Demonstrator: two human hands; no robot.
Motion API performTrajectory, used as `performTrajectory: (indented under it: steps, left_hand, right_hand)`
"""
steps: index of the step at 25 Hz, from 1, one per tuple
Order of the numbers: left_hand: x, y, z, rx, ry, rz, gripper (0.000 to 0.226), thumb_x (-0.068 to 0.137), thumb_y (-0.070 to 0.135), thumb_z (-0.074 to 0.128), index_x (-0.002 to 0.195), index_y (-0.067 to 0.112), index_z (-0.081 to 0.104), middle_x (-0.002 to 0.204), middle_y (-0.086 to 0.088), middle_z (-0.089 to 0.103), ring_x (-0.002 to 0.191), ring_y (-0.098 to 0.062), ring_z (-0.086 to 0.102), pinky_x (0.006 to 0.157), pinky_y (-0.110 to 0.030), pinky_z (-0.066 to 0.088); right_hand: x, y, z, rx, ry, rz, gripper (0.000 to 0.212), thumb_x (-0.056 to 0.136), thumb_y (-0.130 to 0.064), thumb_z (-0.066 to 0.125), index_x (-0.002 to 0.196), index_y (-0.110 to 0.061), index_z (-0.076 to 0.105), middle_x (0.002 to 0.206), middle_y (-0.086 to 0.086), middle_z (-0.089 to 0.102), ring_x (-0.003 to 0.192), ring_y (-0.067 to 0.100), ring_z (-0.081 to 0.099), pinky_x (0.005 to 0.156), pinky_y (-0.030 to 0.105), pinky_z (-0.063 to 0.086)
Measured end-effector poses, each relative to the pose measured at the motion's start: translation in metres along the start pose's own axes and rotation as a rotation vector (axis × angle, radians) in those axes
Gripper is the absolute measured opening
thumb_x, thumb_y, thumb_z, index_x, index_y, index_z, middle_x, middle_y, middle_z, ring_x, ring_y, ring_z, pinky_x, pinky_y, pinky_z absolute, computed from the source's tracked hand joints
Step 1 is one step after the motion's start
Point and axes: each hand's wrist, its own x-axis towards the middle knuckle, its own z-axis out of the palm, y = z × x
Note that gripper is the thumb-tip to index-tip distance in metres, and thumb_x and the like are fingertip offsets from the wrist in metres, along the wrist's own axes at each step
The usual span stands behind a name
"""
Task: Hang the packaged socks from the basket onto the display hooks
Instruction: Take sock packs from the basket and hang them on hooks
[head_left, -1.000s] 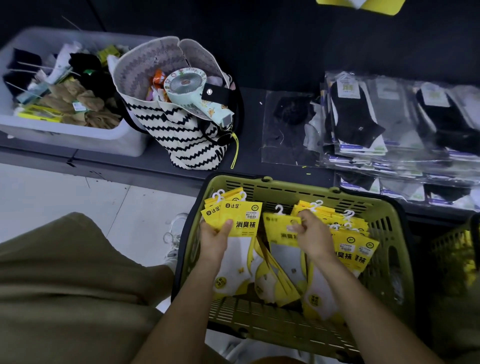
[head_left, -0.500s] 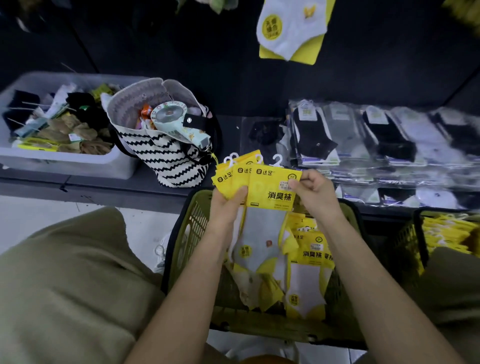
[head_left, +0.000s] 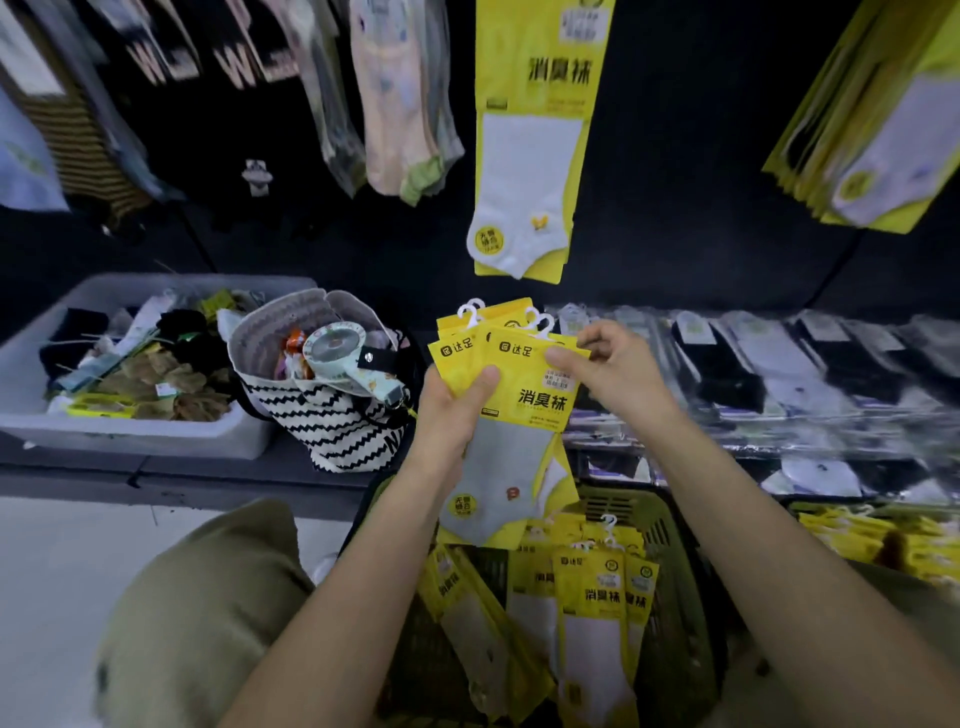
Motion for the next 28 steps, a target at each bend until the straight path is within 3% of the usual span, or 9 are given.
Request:
performTrajectory:
  steps: [5,10,14,16,20,24,26,28]
  left_hand:
    - [0.019,0.047,0.009,-0.077,0.003,0.047,0.048,0.083,0.031,0.062,0.125,0.01,0.053,0.12,-0.012,0.065,0.109,-0.031,0.063,0.093,-0.052,0.049]
    - [0.04,0.091,0.019,-0.089,0.127,0.169,0.027,0.09,0.022,0.06,0.116,0.016,0.057,0.115,-0.005,0.068,0.109,-0.025,0.063,0.097,-0.052,0.046]
    - [0.057,0.139,0.017,-0.077,0.148,0.321,0.027,0.088,0.023,0.062,0.114,0.02,0.06,0.113,-0.001,0.069,0.106,-0.019,0.065,0.091,-0.04,0.05]
    - [0.065,0.161,0.012,-0.065,0.159,0.362,0.03,0.088,0.024,0.061,0.117,0.018,0.058,0.113,0.0,0.069,0.106,-0.02,0.065,0.093,-0.043,0.05]
    - [0.075,0.187,-0.004,-0.039,0.196,0.423,0.029,0.09,0.023,0.059,0.118,0.017,0.058,0.113,-0.001,0.069,0.105,-0.019,0.065,0.095,-0.045,0.049]
    - [0.077,0.192,-0.023,-0.025,0.217,0.437,0.029,0.09,0.025,0.06,0.118,0.017,0.058,0.112,-0.001,0.069,0.105,-0.021,0.065,0.093,-0.043,0.049]
    - [0.076,0.191,-0.03,-0.007,0.219,0.445,0.029,0.09,0.025,0.059,0.118,0.017,0.058,0.11,0.001,0.07,0.104,-0.019,0.065,0.091,-0.039,0.05]
    - [0.074,0.19,-0.034,0.001,0.216,0.452,0.028,0.09,0.024,0.059,0.117,0.018,0.059,0.109,0.002,0.07,0.102,-0.016,0.066,0.088,-0.036,0.05]
  right_hand:
    - [0.024,-0.047,-0.014,0.081,0.022,-0.17,0.019,0.077,-0.013,0.074,0.074,-0.023,0.057,0.077,-0.001,0.065,0.056,-0.003,0.058,0.05,0.013,0.043]
    - [0.036,-0.095,-0.036,-0.017,0.112,-0.39,0.025,0.079,-0.016,0.071,0.074,-0.039,0.065,0.069,-0.017,0.067,0.064,-0.001,0.062,0.059,0.013,0.049]
    - [0.05,-0.145,-0.053,-0.066,0.168,-0.524,0.025,0.086,-0.019,0.063,0.075,-0.041,0.063,0.073,-0.02,0.064,0.07,0.006,0.06,0.065,0.025,0.05]
    - [0.059,-0.172,-0.055,-0.067,0.2,-0.566,0.021,0.086,-0.02,0.063,0.077,-0.039,0.063,0.076,-0.018,0.064,0.074,0.009,0.061,0.071,0.032,0.052]
    - [0.078,-0.214,-0.05,-0.053,0.245,-0.532,0.009,0.086,-0.023,0.063,0.081,-0.029,0.067,0.079,-0.006,0.067,0.078,0.017,0.063,0.075,0.039,0.053]
    - [0.091,-0.227,-0.045,-0.092,0.283,-0.466,0.008,0.087,-0.025,0.061,0.081,-0.026,0.068,0.081,-0.011,0.064,0.083,0.014,0.062,0.075,0.035,0.053]
    - [0.095,-0.225,-0.043,-0.128,0.301,-0.433,0.008,0.086,-0.026,0.062,0.081,-0.025,0.067,0.085,-0.008,0.064,0.08,0.014,0.061,0.071,0.033,0.052]
    - [0.096,-0.223,-0.04,-0.196,0.327,-0.407,0.009,0.086,-0.028,0.061,0.079,-0.027,0.066,0.082,-0.01,0.062,0.066,0.009,0.056,0.06,0.028,0.048]
